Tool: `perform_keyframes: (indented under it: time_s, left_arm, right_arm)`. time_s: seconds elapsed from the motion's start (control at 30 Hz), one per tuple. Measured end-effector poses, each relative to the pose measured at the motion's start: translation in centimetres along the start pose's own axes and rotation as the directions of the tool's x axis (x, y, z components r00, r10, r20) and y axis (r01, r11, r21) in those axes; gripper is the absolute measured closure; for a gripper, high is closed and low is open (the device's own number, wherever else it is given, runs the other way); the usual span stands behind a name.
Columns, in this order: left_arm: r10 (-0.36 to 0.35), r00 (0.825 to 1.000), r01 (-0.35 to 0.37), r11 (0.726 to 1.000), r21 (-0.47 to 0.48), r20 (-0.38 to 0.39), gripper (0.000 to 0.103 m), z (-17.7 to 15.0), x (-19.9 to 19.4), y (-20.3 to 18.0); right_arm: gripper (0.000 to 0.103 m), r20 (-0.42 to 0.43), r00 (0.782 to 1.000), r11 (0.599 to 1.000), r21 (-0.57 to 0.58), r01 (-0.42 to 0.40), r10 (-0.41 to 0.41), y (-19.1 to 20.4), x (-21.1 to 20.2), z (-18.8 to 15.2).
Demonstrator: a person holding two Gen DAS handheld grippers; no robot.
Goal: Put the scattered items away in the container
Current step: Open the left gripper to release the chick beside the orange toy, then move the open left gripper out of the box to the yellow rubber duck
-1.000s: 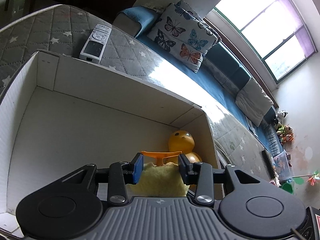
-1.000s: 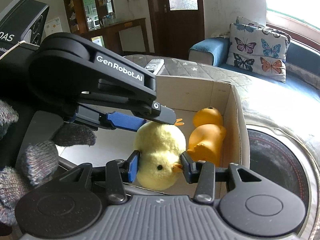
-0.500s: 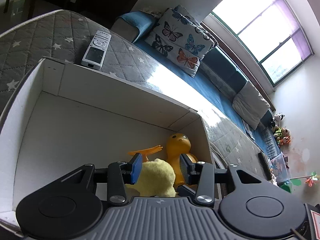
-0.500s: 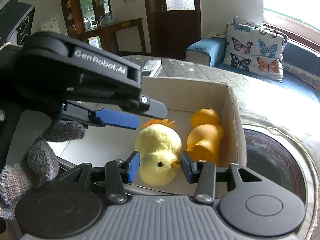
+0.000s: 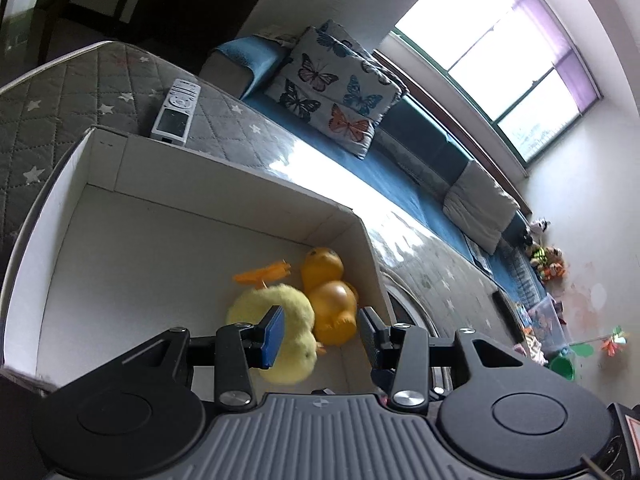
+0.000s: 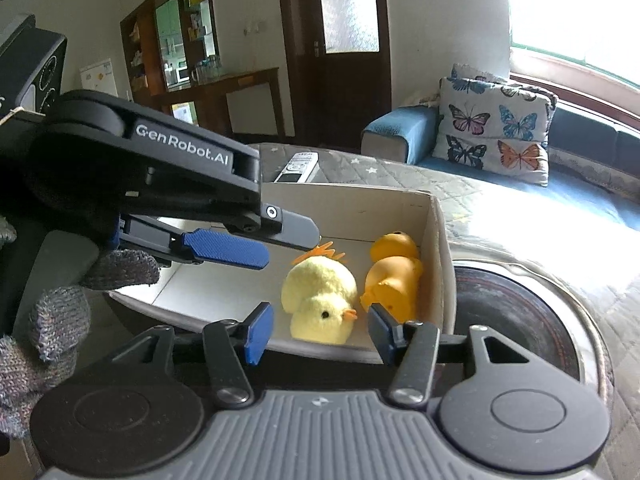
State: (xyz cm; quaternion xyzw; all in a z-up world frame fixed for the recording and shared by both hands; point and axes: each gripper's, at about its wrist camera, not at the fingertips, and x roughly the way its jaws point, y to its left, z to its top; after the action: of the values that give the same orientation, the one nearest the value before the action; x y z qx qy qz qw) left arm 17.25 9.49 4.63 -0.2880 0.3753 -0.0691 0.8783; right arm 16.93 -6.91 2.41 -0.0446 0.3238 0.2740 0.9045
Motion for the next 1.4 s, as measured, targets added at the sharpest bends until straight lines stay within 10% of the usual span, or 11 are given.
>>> perform_keyframes:
  time_s: [1.4]
  left_arm:
    - [-0.045,0.982,0.082,0.976,0.2,-0.184,0.06,-11.0,1.0,-6.6]
  right_arm:
    - [0.022,-0.01,0.988,0.961,0.227,0.155,-0.157,-5.4,-8.8,-11.0]
